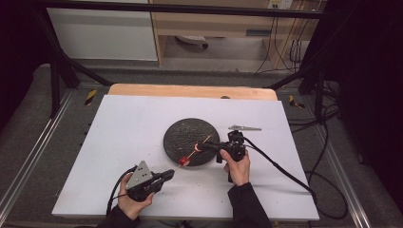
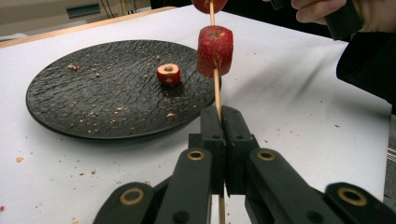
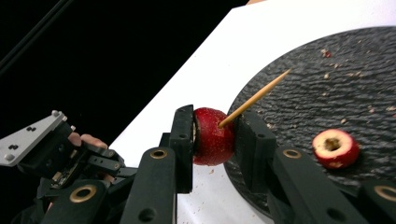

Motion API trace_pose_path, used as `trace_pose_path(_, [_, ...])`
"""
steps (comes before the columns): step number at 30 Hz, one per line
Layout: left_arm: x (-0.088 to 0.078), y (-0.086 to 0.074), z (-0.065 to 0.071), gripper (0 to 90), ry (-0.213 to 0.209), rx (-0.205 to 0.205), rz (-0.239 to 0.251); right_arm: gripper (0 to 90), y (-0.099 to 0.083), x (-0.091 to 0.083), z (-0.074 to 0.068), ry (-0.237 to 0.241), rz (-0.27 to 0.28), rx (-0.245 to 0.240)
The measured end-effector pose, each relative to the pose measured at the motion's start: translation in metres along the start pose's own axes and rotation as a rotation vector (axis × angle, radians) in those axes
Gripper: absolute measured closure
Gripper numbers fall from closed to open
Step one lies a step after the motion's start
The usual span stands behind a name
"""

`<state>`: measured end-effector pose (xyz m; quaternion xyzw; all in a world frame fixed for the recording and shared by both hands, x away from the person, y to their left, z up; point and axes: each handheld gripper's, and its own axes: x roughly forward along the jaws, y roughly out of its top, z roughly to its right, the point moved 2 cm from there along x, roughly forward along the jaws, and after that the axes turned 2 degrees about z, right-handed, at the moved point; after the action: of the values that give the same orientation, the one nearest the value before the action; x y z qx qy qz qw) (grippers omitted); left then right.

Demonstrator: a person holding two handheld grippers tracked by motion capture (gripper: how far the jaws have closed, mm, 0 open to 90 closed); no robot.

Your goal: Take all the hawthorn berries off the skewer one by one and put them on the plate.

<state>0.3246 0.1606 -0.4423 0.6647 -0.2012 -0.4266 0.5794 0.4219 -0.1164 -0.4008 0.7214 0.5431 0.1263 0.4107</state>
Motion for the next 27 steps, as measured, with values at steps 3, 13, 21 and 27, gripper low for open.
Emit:
trace_pose_path(3, [-0.002, 0.0, -0.002, 88.3, 0.001, 0.001, 0.003, 70.9, 0.006, -0.004, 0.001, -0.009, 0.016, -0.002])
trace_pose_path(13, [-0.005, 0.0, -0.004, 88.3, 0.013, 0.003, 0.0, 71.2, 0.027, -0.015, 0.009, -0.044, 0.058, -0.007])
trace_pose_path(21, [-0.008, -0.001, -0.008, 88.3, 0.024, -0.002, -0.002, 71.2, 0.045, -0.027, 0.016, -0.112, 0.125, -0.031])
trace_pose_path(27, [-0.012, 0.001, -0.014, 88.3, 0.043, -0.018, 0.013, 71.2, 0.051, -0.023, 0.026, -0.178, 0.142, -0.038])
